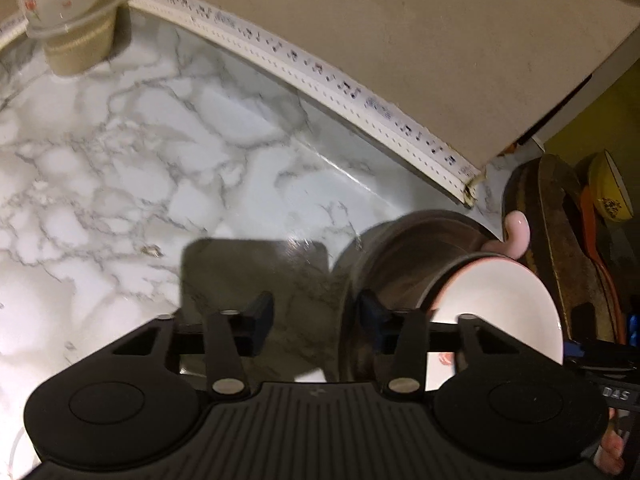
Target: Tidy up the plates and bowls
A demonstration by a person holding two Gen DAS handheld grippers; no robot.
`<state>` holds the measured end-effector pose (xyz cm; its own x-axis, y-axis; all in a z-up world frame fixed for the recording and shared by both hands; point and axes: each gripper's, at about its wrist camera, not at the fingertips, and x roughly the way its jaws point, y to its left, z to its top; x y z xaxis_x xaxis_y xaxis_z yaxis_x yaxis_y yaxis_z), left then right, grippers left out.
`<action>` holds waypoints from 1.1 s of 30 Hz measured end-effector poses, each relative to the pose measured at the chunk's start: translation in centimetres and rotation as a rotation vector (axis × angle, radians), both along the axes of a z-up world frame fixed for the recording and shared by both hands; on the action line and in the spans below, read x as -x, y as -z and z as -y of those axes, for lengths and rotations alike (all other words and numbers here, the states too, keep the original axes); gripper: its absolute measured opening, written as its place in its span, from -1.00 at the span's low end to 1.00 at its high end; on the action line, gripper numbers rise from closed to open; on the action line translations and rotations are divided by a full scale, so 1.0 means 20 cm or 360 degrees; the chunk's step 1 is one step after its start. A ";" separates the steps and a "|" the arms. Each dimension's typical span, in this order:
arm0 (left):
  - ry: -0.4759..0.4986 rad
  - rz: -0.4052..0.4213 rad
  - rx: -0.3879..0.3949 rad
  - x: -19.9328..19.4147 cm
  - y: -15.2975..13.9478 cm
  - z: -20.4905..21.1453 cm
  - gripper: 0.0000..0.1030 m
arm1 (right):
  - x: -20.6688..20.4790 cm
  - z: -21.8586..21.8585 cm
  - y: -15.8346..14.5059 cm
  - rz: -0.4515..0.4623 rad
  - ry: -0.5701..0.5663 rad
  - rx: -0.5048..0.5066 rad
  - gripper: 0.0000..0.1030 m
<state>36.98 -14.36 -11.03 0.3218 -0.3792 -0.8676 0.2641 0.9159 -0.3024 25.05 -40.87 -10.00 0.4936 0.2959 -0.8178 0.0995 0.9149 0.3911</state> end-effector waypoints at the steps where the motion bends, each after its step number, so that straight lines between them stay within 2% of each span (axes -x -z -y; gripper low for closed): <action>1: -0.0002 -0.0018 0.0005 0.00 0.01 0.00 -0.27 | -0.01 0.00 0.00 0.0001 -0.0013 0.0001 -0.12; 7: -0.0039 -0.0048 0.0056 0.00 0.02 0.00 -0.42 | -0.04 -0.01 0.02 0.0005 -0.0048 -0.0005 -0.26; 9: -0.0043 -0.0059 0.0077 0.00 0.02 0.00 -0.53 | -0.05 -0.01 0.02 0.0002 -0.0063 0.0002 -0.29; 15: -0.0045 -0.0068 0.0086 0.03 0.01 0.00 -0.69 | -0.07 -0.02 0.04 -0.0010 -0.0098 0.0016 -0.45; 18: -0.0039 -0.0059 0.0099 0.04 -0.01 0.00 -0.75 | -0.08 -0.02 0.05 -0.0010 -0.0111 0.0020 -0.56; 20: -0.0037 -0.0042 0.0074 0.05 -0.02 0.01 -0.75 | -0.08 -0.03 0.05 -0.0003 -0.0131 0.0010 -0.70; 33: -0.0045 0.0046 0.0023 0.10 -0.06 0.02 -0.80 | -0.09 -0.06 0.03 0.0012 -0.0170 0.0073 -0.73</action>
<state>34.94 -14.79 -9.89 0.3575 -0.3818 -0.8523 0.2472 0.9188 -0.3079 26.82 -39.76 -10.61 0.4672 0.3095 -0.8282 -0.0024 0.9372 0.3488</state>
